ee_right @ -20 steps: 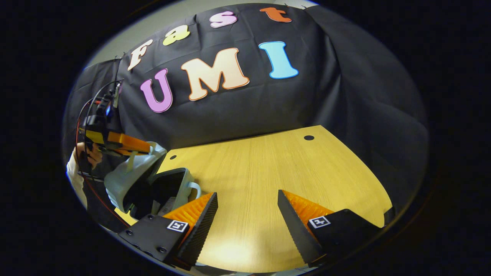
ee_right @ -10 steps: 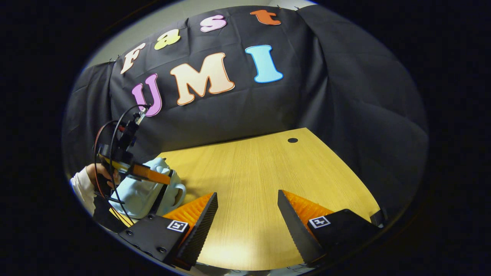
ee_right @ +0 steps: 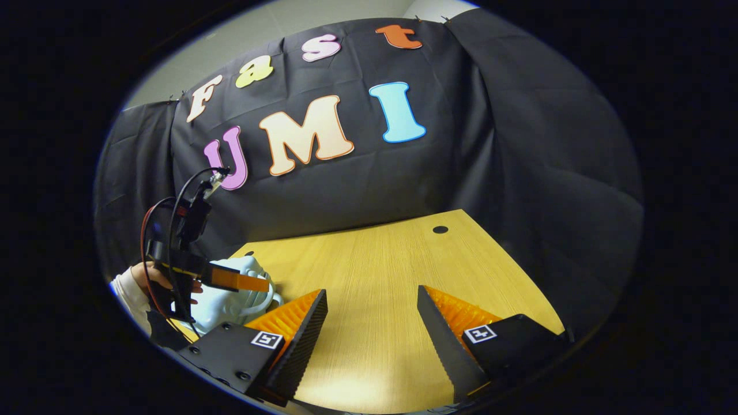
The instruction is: First open the suitcase, pack the skin care products into it, and then close the suitcase.
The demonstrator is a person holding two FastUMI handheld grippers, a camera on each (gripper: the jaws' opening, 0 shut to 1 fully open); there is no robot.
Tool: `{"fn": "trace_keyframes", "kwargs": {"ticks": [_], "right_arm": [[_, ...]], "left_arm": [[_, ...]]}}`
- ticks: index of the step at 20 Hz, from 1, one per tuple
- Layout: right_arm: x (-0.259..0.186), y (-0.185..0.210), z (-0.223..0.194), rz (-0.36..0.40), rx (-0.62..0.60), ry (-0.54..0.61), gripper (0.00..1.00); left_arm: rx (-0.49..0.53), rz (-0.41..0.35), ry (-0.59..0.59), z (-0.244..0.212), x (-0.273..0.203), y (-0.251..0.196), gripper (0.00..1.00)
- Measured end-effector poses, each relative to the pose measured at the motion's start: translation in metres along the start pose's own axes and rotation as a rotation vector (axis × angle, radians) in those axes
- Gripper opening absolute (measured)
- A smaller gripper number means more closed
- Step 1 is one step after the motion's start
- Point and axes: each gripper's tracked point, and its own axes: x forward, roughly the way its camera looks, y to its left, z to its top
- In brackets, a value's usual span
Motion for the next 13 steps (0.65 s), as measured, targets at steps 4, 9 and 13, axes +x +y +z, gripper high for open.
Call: {"fn": "trace_keyframes", "kwargs": {"ticks": [4, 9, 13], "right_arm": [[-0.002, -0.005, 0.015, 0.014, 0.002, -0.034, 0.98], [-0.008, -0.013, 0.022, 0.019, -0.007, -0.051, 0.98], [-0.013, -0.017, 0.021, 0.022, -0.014, -0.057, 0.98]], "left_arm": [[0.021, 0.057, -0.210, 0.027, -0.039, -0.009, 0.96], [0.022, 0.067, -0.300, 0.026, -0.072, -0.015, 0.96], [0.033, 0.088, -0.270, 0.011, -0.081, -0.007, 0.96]]}}
